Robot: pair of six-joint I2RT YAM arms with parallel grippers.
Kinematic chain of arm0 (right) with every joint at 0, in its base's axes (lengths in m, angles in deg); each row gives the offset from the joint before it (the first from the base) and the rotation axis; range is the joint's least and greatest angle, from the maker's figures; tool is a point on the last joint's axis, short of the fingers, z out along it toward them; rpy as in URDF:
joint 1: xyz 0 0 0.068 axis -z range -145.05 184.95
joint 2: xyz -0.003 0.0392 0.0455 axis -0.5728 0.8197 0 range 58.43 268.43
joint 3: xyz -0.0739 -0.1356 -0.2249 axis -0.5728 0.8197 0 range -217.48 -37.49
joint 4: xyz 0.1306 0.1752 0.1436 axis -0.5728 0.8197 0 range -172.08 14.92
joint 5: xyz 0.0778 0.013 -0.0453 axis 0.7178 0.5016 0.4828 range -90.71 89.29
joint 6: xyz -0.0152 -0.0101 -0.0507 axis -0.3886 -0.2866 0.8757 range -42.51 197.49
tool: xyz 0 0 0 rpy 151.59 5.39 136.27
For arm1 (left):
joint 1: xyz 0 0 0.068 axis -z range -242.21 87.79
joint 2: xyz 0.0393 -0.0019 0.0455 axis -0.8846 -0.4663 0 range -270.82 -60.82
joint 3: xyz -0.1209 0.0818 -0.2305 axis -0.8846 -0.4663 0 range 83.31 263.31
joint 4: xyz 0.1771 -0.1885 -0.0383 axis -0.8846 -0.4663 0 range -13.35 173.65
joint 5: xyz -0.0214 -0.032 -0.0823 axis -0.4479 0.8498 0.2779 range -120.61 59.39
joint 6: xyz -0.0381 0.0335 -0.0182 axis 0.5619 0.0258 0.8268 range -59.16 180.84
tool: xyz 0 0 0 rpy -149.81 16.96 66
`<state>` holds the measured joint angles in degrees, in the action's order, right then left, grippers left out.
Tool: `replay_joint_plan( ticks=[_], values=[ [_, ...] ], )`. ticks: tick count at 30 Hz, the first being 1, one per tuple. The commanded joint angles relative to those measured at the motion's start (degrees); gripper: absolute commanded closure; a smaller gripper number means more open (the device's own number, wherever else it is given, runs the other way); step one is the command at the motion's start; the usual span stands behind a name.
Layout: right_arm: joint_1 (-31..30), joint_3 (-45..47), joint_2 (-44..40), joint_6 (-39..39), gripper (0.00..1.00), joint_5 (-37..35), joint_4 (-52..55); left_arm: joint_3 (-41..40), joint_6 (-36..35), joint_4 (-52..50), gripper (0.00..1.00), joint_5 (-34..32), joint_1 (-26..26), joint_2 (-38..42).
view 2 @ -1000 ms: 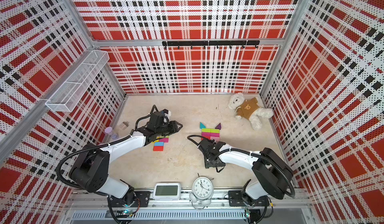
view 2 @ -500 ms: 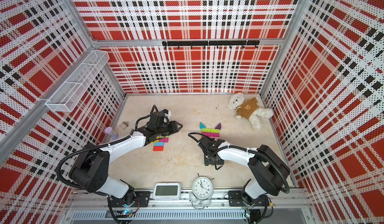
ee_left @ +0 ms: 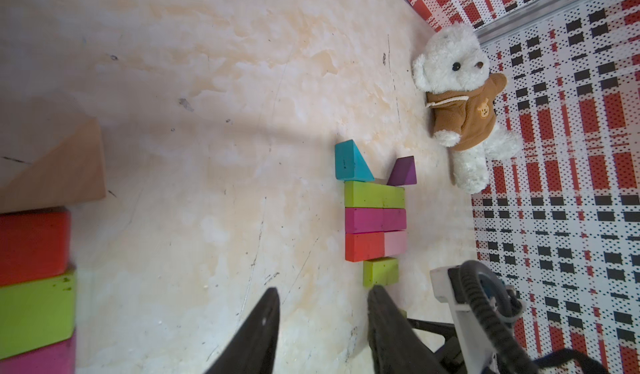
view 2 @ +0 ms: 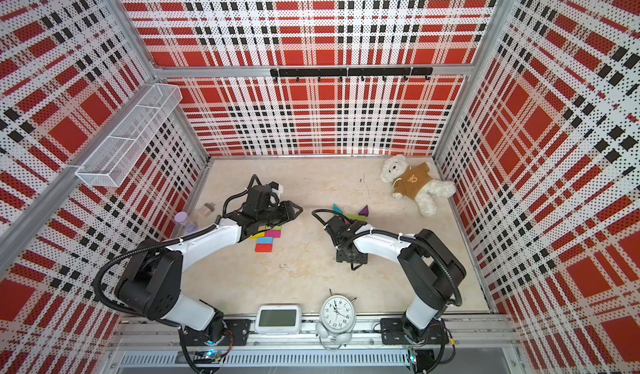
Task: Assemble a carrot with building blocks
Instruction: Assemble the building block at the center of the board.
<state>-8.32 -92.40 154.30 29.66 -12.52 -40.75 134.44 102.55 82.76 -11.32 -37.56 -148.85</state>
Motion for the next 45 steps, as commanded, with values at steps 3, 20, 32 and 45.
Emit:
replay_joint_plan(
  ticks=[3,20,32,45],
  values=[
    [1.23,-2.67,2.71,0.09,0.37,0.04,-1.15,0.08,-0.58,0.27,0.54,0.84,-0.70,0.15],
    [3.87,-3.95,4.92,1.84,0.37,0.93,-3.79,0.02,-0.30,0.56,0.54,1.10,-1.02,-0.04],
    [4.46,-4.56,5.58,2.42,0.37,0.95,-4.58,0.02,-0.14,0.62,0.54,1.10,-1.04,-0.15],
    [4.83,-5.39,6.15,3.36,0.37,1.01,-4.63,0.10,-0.03,0.80,0.54,1.08,-0.74,-0.79]
  ],
)
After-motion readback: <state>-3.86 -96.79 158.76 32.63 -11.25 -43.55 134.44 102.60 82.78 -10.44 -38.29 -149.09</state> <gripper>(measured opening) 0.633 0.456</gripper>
